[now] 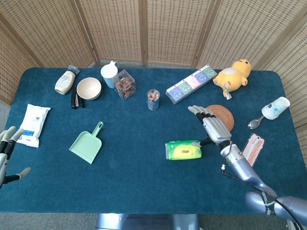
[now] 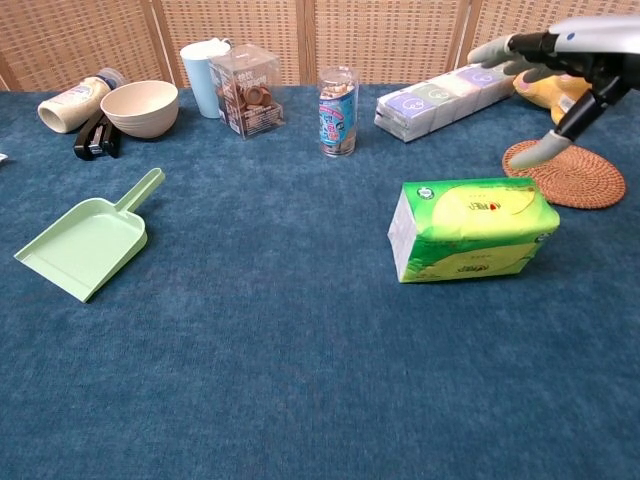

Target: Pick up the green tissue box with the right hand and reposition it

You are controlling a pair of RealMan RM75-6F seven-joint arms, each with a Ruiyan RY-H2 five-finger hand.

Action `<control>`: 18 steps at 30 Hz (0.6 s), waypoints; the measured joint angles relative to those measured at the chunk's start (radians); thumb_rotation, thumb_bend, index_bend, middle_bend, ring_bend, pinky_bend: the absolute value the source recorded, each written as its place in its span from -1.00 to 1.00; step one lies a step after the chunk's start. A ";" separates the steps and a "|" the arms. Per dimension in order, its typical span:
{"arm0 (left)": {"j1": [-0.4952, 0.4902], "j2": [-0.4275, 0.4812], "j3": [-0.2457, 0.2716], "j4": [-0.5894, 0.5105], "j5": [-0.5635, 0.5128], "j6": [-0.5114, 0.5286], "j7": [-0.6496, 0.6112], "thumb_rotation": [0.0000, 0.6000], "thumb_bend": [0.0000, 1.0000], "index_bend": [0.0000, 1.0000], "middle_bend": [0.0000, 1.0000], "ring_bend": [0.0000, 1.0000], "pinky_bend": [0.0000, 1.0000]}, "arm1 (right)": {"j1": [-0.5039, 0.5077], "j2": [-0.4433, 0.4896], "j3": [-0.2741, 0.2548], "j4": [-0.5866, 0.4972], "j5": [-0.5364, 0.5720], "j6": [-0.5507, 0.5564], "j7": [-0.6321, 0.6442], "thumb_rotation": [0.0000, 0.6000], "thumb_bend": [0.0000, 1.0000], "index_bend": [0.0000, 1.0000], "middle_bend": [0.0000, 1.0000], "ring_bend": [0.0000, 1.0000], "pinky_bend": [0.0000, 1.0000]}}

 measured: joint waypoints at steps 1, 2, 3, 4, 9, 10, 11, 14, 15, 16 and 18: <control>0.000 0.000 0.000 0.000 0.001 0.000 0.000 1.00 -0.87 -0.94 -1.00 -1.00 -0.93 | -0.005 0.009 -0.009 -0.020 -0.008 0.003 -0.015 1.00 -1.00 -1.00 -1.00 -1.00 -0.96; 0.000 0.000 0.001 -0.001 0.002 0.001 0.001 1.00 -0.87 -0.94 -1.00 -1.00 -0.93 | -0.009 0.014 -0.017 -0.036 -0.015 0.006 -0.026 1.00 -1.00 -1.00 -1.00 -1.00 -0.96; 0.001 0.000 0.001 -0.002 0.003 0.002 0.002 1.00 -0.87 -0.94 -1.00 -1.00 -0.93 | -0.013 0.020 -0.026 -0.053 -0.022 0.007 -0.035 1.00 -1.00 -1.00 -1.00 -1.00 -0.97; 0.001 0.000 0.001 -0.003 0.003 0.002 0.002 1.00 -0.87 -0.94 -1.00 -1.00 -0.93 | -0.020 0.027 -0.039 -0.074 -0.030 0.010 -0.049 1.00 -1.00 -1.00 -1.00 -1.00 -0.97; 0.001 0.001 0.001 -0.003 0.004 0.003 0.002 1.00 -0.87 -0.94 -1.00 -1.00 -0.93 | -0.045 0.030 -0.087 -0.104 -0.061 0.025 -0.101 1.00 -1.00 -1.00 -1.00 -1.00 -0.97; 0.001 0.001 0.001 -0.003 0.004 0.002 0.002 1.00 -0.87 -0.94 -1.00 -1.00 -0.93 | -0.049 0.022 -0.092 -0.101 -0.065 0.028 -0.105 1.00 -1.00 -1.00 -1.00 -1.00 -0.97; 0.001 0.000 0.001 -0.003 0.004 0.002 0.003 1.00 -0.87 -0.94 -1.00 -1.00 -0.93 | -0.052 0.015 -0.095 -0.098 -0.068 0.030 -0.106 1.00 -1.00 -1.00 -1.00 -1.00 -0.97; 0.000 -0.001 0.001 -0.003 0.003 0.001 0.005 1.00 -0.87 -0.94 -1.00 -1.00 -0.93 | -0.057 -0.012 -0.099 -0.075 -0.079 0.037 -0.108 1.00 -1.00 -1.00 -1.00 -1.00 -0.97; 0.000 -0.001 0.002 -0.003 0.004 0.000 0.005 1.00 -0.87 -0.94 -1.00 -1.00 -0.93 | -0.058 -0.021 -0.100 -0.066 -0.081 0.039 -0.108 1.00 -1.00 -1.00 -1.00 -1.00 -0.97; 0.000 -0.001 0.002 -0.003 0.004 0.000 0.006 1.00 -0.87 -0.94 -1.00 -1.00 -0.93 | -0.059 -0.036 -0.100 -0.052 -0.085 0.041 -0.107 1.00 -1.00 -1.00 -1.00 -1.00 -0.97; 0.000 -0.001 0.001 -0.003 0.003 0.000 0.006 1.00 -0.87 -0.94 -1.00 -1.00 -0.93 | -0.061 -0.061 -0.100 -0.028 -0.092 0.048 -0.108 1.00 -1.00 -0.95 -1.00 -1.00 -0.91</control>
